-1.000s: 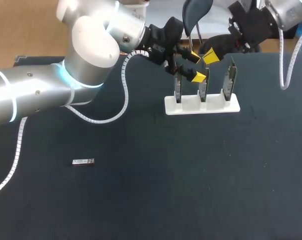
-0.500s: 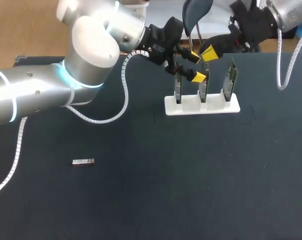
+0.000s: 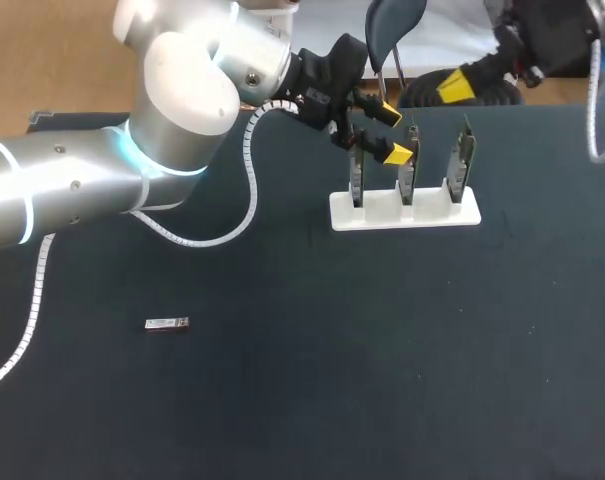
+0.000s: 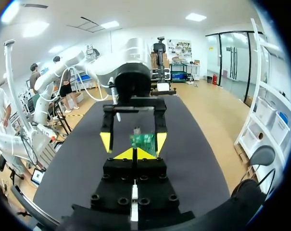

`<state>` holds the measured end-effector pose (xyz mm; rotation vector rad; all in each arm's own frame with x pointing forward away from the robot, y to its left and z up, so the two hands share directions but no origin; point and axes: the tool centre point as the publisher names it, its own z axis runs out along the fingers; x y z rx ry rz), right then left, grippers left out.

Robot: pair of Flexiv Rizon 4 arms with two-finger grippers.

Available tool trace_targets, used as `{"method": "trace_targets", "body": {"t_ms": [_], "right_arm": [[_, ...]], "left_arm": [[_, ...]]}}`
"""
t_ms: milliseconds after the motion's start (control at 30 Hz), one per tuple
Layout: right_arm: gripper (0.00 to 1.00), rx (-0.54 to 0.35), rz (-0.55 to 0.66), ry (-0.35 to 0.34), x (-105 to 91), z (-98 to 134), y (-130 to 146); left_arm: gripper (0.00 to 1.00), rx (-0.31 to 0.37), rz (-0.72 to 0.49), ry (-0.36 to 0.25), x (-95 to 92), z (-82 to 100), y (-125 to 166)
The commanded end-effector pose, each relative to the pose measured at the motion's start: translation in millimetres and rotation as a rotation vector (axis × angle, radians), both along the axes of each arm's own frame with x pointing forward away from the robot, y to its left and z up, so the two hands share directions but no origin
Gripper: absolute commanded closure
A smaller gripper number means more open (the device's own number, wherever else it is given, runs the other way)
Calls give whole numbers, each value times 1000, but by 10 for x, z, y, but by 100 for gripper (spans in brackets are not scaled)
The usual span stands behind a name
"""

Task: Pick up the optical module with the left hand, and insert it into the network port with the right hand.

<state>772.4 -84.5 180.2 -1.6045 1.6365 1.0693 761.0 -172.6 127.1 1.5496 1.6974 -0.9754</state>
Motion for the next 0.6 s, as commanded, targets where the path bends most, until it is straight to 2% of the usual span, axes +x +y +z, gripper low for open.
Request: {"method": "trace_targets", "body": {"t_ms": [33,300,600], "right_arm": [[100,7,7,-4,-41,-13,-234],[100,-17,11,15,-68,-92,-532],[100,-27,38,35,-128,-211,-605]], "left_arm": [[0,5,-3,3,21,3,-12],[0,5,-3,3,21,3,-12],[0,5,-3,3,21,3,-12]]}}
